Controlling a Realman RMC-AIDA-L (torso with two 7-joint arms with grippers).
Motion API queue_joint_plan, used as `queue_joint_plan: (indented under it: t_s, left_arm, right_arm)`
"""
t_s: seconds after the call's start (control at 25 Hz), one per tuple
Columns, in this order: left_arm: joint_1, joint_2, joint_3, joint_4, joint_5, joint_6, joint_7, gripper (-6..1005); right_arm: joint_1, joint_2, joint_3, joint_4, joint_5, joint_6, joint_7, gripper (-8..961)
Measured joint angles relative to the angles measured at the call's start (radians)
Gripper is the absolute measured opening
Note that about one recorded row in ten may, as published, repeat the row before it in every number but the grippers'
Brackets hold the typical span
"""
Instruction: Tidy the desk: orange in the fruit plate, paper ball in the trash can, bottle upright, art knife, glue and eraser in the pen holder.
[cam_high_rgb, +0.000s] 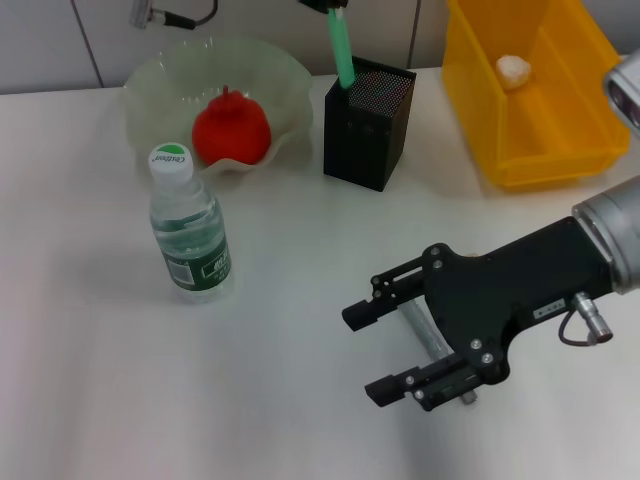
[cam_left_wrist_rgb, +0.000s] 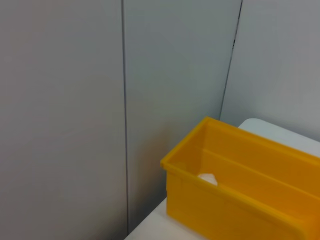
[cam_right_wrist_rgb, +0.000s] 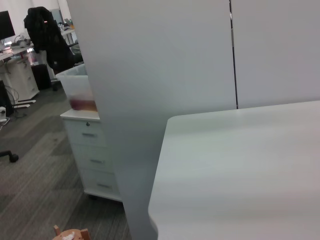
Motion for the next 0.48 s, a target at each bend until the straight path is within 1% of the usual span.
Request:
queue_joint_plan:
  t_s: [0.24,0.48]
  left_arm:
    - [0.022,0.000,0.043,-0.015,0.001,-0.042,-0.021,152]
    - [0.030,0.000,0.071,-0.016,0.001,-0.049,-0.026,152]
  right_arm:
    - [0.009,0.001,-0.033,0.002,0.024,0.018,-0.007,672]
    - [0.014,0.001,-0.036,0.004,0.025,0.025,-0.007,672]
